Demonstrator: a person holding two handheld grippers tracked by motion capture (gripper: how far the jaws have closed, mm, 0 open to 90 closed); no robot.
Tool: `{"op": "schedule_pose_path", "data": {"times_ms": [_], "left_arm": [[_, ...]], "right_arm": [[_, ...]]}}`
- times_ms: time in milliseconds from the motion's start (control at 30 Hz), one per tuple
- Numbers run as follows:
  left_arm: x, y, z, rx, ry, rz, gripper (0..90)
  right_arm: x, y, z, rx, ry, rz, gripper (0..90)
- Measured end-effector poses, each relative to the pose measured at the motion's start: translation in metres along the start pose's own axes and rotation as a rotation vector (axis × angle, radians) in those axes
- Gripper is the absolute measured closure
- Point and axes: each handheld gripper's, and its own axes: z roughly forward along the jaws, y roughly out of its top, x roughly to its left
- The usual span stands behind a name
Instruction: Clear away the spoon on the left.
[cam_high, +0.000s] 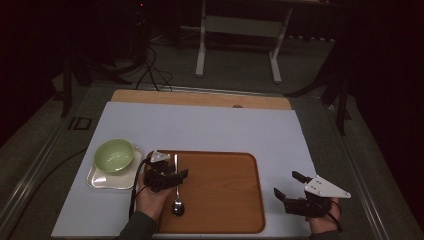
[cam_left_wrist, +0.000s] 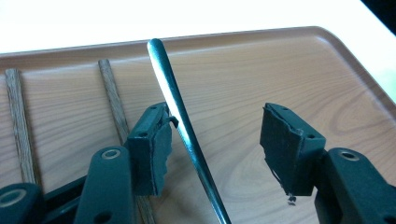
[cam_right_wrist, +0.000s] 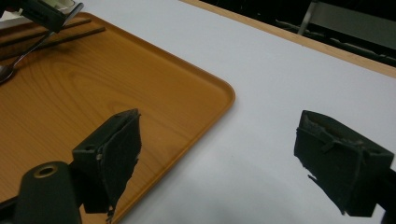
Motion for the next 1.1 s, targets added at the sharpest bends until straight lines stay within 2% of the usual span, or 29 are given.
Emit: {"op": "schedule_pose_path", "data": {"times_ms": [100,267,467,500,667,933,1100], "left_arm": [[-0.002,0.001,-0.001,0.004,0.024,0.021,43.5],[-0.004,0.002,0.0,0.011,0.029,0.033,42.4],[-0.008,0.003,-0.001,0.013,0.065,0.081,42.3],[-0.01,0.004,-0.002,0.009,0.081,0.103,42.3],[-0.012,0.007,-0.005,-0.005,0.104,0.143,42.3],[-0.009,0.011,-0.01,-0.05,0.087,0.145,40.8],[-0.013,0.014,-0.011,-0.083,0.068,0.177,40.8]], "right_arm": [[0.0,0.0,0.0,0.0,0.0,0.0,14.5],[0.0,0.0,0.0,0.0,0.0,0.001,14.5],[0.0,0.0,0.0,0.0,0.0,0.001,14.5],[0.0,0.0,0.0,0.0,0.0,-0.001,14.6],[0.0,0.0,0.0,0.002,0.0,-0.002,14.5],[0.0,0.0,0.0,0.004,0.0,-0.001,14.5],[0.0,0.0,0.0,0.005,0.0,-0.001,14.5]]}}
